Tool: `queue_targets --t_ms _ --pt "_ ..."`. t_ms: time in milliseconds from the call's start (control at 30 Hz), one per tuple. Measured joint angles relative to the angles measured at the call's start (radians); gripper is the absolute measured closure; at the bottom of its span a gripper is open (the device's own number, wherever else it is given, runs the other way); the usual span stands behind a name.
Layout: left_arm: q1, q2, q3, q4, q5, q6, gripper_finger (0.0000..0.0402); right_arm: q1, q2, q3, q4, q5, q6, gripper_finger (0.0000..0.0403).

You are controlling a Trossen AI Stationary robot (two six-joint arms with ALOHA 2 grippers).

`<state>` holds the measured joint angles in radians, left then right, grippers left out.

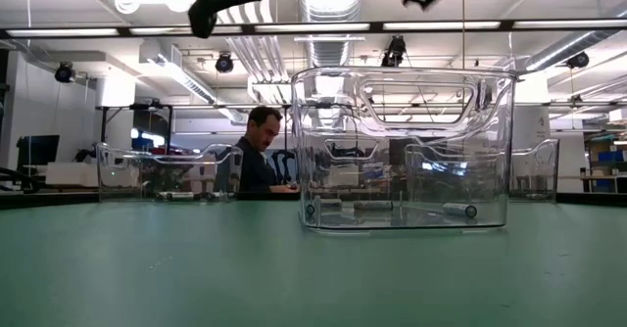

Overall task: Sort batteries
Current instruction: Put the black battery into the top right transparent bin

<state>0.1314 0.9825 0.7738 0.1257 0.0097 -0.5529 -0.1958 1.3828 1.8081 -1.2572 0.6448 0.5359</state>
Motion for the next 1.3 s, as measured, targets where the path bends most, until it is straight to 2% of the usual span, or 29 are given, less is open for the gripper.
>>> queue_targets --t_ms 67,167,333,433,533,633,733,867,1300 --pt "-0.012 -0.026 0.000 -0.060 0.000 0.011 0.0187 -0.087 0.000 -0.021 -0.052 -0.078 0.074 0.0200" --pt "-0.044 -0.054 0.000 -0.101 0.000 0.031 0.0187 -0.218 0.001 -0.071 -0.058 -0.210 0.101 0.0200" --pt "-0.149 -0.099 0.000 0.008 -0.012 0.077 0.0187 -0.430 0.034 -0.175 -0.060 -0.414 0.096 0.0200" --pt "-0.238 -0.125 0.000 0.049 -0.099 0.115 0.0187 -0.515 0.053 -0.252 -0.034 -0.483 0.077 0.0200" --pt "-0.331 -0.138 0.000 0.033 -0.217 0.150 0.0187 -0.597 0.073 -0.341 0.002 -0.499 0.076 0.0200" --pt "-0.409 -0.142 0.000 0.004 -0.307 0.155 0.0187 -0.673 0.090 -0.435 0.067 -0.573 0.101 0.0200" --pt "-0.467 -0.139 0.000 -0.024 -0.366 0.148 0.0187 -0.709 0.107 -0.513 0.134 -0.628 0.128 0.0200" --pt "-0.502 -0.134 0.000 -0.031 -0.443 0.128 0.0187 -0.724 0.145 -0.570 0.195 -0.634 0.145 0.0200" --pt "-0.505 -0.133 0.000 -0.047 -0.472 0.069 0.0187 -0.748 0.340 -0.585 0.217 -0.645 0.101 0.0200"
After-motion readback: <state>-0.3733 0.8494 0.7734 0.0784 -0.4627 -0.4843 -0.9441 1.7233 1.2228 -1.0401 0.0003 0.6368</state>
